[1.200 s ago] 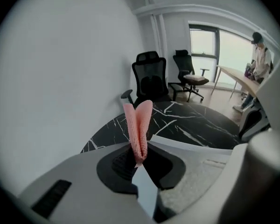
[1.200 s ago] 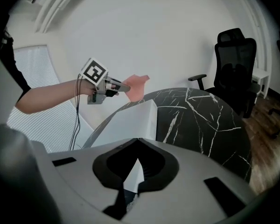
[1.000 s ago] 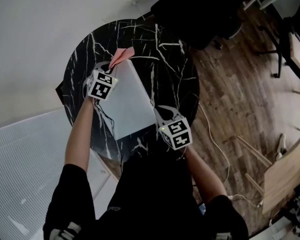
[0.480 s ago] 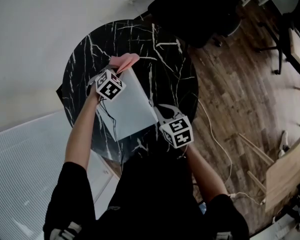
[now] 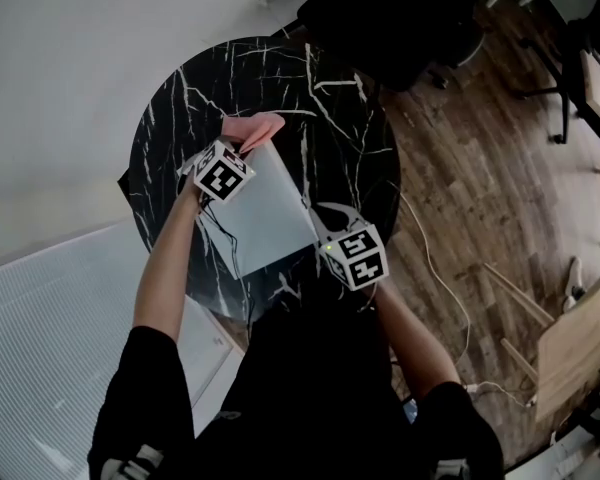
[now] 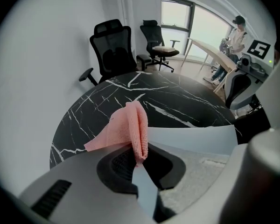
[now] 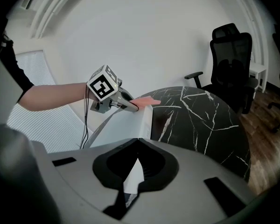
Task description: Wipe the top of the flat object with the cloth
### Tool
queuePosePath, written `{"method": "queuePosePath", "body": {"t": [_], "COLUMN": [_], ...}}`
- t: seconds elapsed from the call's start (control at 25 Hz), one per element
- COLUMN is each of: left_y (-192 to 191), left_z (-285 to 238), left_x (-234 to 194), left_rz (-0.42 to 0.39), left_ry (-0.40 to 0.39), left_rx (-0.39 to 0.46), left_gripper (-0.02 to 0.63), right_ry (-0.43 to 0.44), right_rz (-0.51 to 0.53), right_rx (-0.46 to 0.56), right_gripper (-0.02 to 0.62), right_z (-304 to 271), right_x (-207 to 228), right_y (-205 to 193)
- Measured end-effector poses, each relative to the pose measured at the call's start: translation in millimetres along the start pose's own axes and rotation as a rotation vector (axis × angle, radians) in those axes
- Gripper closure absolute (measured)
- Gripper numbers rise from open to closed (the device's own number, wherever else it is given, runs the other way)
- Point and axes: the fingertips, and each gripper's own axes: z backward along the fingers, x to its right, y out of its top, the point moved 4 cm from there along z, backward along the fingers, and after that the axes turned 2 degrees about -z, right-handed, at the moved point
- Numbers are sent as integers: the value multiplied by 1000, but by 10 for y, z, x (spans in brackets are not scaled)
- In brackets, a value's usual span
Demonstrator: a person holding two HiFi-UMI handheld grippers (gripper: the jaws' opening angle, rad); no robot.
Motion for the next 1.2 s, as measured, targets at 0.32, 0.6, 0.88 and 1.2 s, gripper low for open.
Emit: {"method": "queuePosePath", "body": {"t": [0.32, 0.6, 0.88, 1.2], "left_y": [-57, -103, -148, -156], "left_z": [37, 76, 99, 130], "left_x": [179, 410, 654, 913], "left_rz": [44, 86, 76, 52], "left_ry": [-24, -83, -104, -123], "left_rx": [17, 38, 47, 47], "left_gripper": [586, 586, 586, 586], "right_ry": [10, 11, 22, 21], "right_rz": [9, 16, 17, 16], "right_rx": [-6, 5, 1, 16], "right_gripper": [601, 601, 600, 600], "right_z": [-3, -20, 9, 58], "right_x": [-48, -77, -149, -186], "right_y": [-25, -53, -93, -145]}}
